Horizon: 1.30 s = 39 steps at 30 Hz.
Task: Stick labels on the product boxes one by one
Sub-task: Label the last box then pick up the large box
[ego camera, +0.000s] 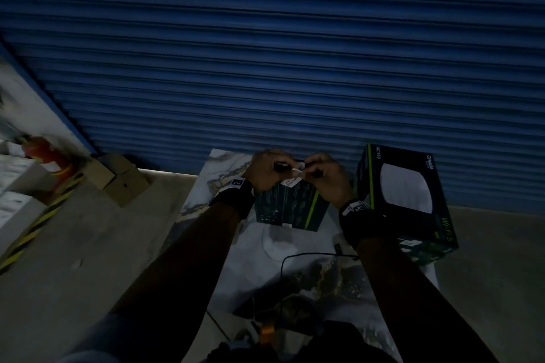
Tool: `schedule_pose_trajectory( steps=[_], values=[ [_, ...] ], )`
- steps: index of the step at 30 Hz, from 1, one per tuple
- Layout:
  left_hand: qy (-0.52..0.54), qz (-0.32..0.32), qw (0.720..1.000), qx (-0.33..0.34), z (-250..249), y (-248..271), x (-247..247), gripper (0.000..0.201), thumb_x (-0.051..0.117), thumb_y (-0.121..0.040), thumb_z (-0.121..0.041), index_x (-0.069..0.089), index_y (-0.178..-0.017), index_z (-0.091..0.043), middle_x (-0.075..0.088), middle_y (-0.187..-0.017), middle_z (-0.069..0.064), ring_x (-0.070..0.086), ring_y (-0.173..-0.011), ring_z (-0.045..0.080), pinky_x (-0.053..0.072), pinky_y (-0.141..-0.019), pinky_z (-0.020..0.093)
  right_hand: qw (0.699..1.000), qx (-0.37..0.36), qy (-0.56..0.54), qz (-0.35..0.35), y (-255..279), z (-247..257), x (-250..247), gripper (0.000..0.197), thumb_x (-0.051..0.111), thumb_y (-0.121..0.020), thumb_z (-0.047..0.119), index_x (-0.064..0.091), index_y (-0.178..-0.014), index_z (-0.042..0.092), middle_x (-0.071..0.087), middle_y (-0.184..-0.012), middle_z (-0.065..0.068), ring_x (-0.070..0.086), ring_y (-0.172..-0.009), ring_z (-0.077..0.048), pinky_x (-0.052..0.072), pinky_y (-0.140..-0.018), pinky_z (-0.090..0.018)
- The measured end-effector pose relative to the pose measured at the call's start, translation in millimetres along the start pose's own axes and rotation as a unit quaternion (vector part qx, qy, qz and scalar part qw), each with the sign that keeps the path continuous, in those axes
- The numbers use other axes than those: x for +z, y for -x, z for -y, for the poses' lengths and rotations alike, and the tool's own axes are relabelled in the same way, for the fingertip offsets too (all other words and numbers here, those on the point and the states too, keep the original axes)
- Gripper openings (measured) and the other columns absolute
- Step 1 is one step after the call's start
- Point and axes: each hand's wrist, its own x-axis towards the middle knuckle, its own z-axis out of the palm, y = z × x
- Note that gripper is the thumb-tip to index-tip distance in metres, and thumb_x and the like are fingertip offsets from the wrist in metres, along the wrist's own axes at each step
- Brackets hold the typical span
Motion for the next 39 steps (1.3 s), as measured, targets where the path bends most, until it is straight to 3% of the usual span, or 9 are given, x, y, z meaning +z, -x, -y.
schedule_pose_trajectory(
  steps=[2,8,12,15,19,24,27,33,39],
  values=[
    [0.001,-0.001,1.000,-0.007,-3.2,0.6,-0.6,0.028,0.084,-0.083,-0.032,0.076,-0.108,-0.022,0.071,-0.109,-0.005,0.065,-0.097,0.005,0.049,-0.086,0.012,1.000,0.003,-0.004,-0.001,-1.6,-2.8,1.0,0.006,0.077,-0.085,-0.001,0.076,-0.086,-0.007,0.061,-0.112,-0.015,0.060,-0.101,-0.019,0.049,-0.088,-0.020],
    [-0.032,-0.016,0.999,0.007,-0.2,-0.4,6.5,0.015,0.083,-0.086,-0.029,0.082,-0.093,-0.016,0.076,-0.098,-0.001,0.069,-0.087,0.014,0.056,-0.080,0.029,1.000,0.018,-0.006,-0.009,1.3,-3.7,0.8,0.011,0.079,-0.084,0.004,0.076,-0.094,-0.001,0.052,-0.114,0.001,0.053,-0.106,0.010,0.044,-0.096,-0.016],
    [0.000,-0.019,1.000,0.001,-1.3,-1.1,4.9,0.011,0.082,-0.085,-0.021,0.083,-0.093,-0.014,0.077,-0.101,0.001,0.071,-0.090,0.014,0.057,-0.084,0.027,0.999,0.045,0.001,-0.017,3.8,2.5,-3.1,0.049,0.081,-0.071,0.007,0.053,-0.110,0.014,0.052,-0.111,0.004,0.054,-0.103,-0.014,0.048,-0.091,-0.026],
    [0.034,-0.002,0.999,-0.009,-2.1,-1.4,3.6,0.011,0.083,-0.083,-0.016,0.084,-0.094,-0.013,0.076,-0.102,0.001,0.070,-0.091,0.013,0.057,-0.086,0.029,0.998,0.007,0.062,0.027,1.2,-2.8,-5.5,0.044,0.074,-0.075,-0.012,0.056,-0.110,0.009,0.054,-0.109,-0.001,0.054,-0.103,-0.021,0.047,-0.088,-0.015],
    [0.081,0.014,0.996,-0.017,-7.4,5.1,3.0,0.015,0.085,-0.081,-0.011,0.083,-0.095,-0.008,0.075,-0.100,0.005,0.070,-0.093,0.016,0.055,-0.089,0.030,0.987,-0.039,0.147,0.050,2.6,-8.9,0.7,0.041,0.080,-0.075,-0.002,0.070,-0.113,0.008,0.062,-0.121,-0.012,0.057,-0.115,-0.028,0.047,-0.102,-0.040],
    [0.267,0.007,0.959,-0.090,-39.4,-1.0,-13.6,0.013,0.073,-0.092,-0.003,0.076,-0.103,0.003,0.072,-0.106,0.018,0.069,-0.100,0.026,0.057,-0.094,0.039,0.985,-0.047,0.159,0.043,-3.6,0.1,1.3,0.038,0.061,-0.082,0.011,0.069,-0.118,0.001,0.064,-0.114,-0.021,0.062,-0.103,-0.039,0.053,-0.092,-0.048],
    [0.251,-0.002,0.964,-0.089,-40.9,5.3,-4.7,0.010,0.074,-0.092,-0.007,0.078,-0.102,-0.005,0.075,-0.102,0.008,0.071,-0.097,0.021,0.057,-0.089,0.034,0.989,-0.030,0.123,0.072,-7.9,-1.5,-1.8,0.040,0.063,-0.080,0.015,0.070,-0.118,0.005,0.065,-0.113,-0.016,0.062,-0.103,-0.036,0.051,-0.091,-0.044],
    [0.231,-0.058,0.962,-0.134,-25.6,16.9,7.5,0.016,0.073,-0.095,-0.030,0.081,-0.101,-0.017,0.076,-0.109,0.007,0.072,-0.102,0.024,0.057,-0.095,0.047,0.988,0.032,0.072,0.130,-7.8,-2.8,-10.5,0.051,0.084,-0.074,0.022,0.070,-0.122,0.014,0.059,-0.130,-0.008,0.054,-0.123,-0.024,0.044,-0.109,-0.040],
    [0.271,-0.080,0.949,-0.137,-34.1,15.3,7.1,0.013,0.072,-0.096,-0.022,0.081,-0.105,-0.018,0.077,-0.108,0.005,0.072,-0.104,0.025,0.054,-0.100,0.055,0.994,-0.009,0.072,0.088,-5.8,-6.4,-3.6,0.023,0.083,-0.082,0.026,0.077,-0.097,0.009,0.064,-0.121,-0.009,0.061,-0.110,-0.025,0.051,-0.099,-0.045]
  ],
)
